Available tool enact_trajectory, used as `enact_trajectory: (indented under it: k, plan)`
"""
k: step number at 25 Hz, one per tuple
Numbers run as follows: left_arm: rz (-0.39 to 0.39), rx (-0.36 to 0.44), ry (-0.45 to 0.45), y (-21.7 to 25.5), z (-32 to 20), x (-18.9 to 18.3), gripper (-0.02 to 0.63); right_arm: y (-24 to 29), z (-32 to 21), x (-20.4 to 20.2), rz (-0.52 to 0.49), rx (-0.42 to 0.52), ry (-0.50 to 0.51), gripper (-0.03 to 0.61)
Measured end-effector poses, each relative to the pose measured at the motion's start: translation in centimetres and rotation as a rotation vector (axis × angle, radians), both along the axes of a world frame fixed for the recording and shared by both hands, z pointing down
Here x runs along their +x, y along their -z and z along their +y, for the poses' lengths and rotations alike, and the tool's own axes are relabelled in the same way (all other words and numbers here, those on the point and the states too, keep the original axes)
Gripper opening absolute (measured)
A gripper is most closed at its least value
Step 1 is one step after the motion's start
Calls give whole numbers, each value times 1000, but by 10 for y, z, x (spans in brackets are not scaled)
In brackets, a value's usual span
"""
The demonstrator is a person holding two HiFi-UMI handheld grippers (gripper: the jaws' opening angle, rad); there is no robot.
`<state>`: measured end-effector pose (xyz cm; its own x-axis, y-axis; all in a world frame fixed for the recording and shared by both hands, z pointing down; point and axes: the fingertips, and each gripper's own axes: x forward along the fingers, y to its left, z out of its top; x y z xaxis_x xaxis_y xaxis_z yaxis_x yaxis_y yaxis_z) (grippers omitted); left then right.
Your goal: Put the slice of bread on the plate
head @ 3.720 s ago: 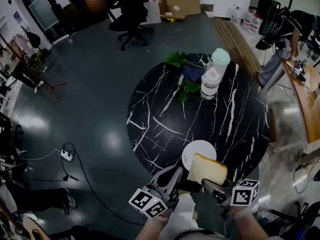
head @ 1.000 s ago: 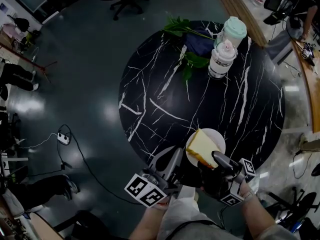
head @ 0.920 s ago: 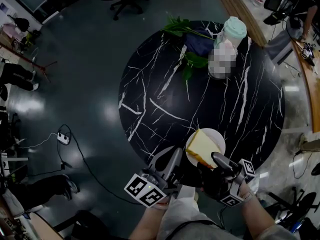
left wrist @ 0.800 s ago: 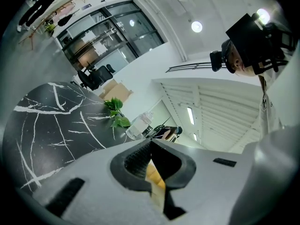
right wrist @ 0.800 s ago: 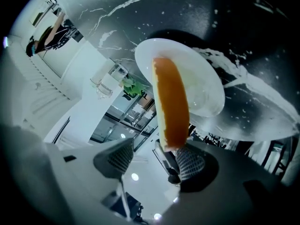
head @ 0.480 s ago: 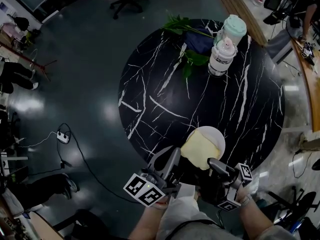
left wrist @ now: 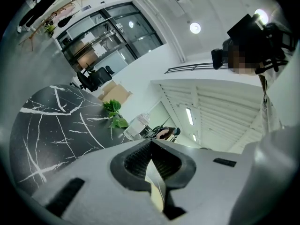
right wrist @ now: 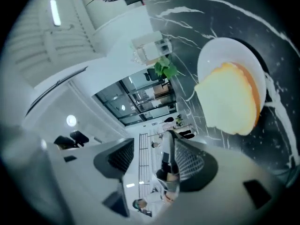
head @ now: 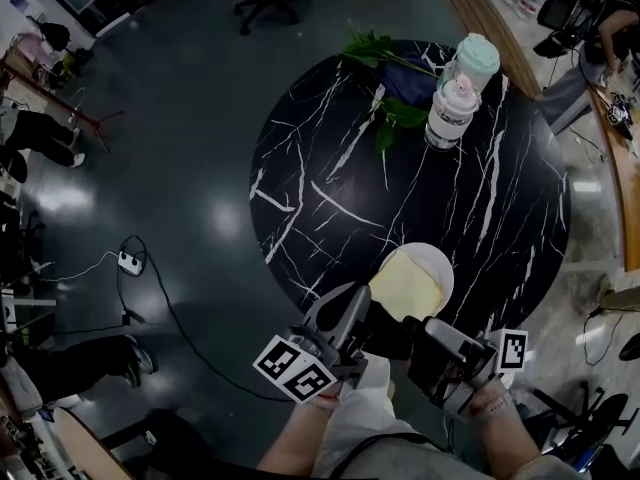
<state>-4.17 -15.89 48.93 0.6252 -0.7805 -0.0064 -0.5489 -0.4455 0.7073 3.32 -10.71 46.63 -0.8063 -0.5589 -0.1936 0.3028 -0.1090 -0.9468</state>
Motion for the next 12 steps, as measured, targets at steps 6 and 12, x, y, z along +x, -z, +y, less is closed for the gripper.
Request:
enact_trajectory:
  k: [6, 12]
  plan:
    - [-1, 24, -14, 18, 5, 5, 6, 37, -1, 9, 185, 233, -10, 242]
    - [-21, 60, -43, 43, 10, 14, 6, 56, 0, 28, 505, 407, -69, 64]
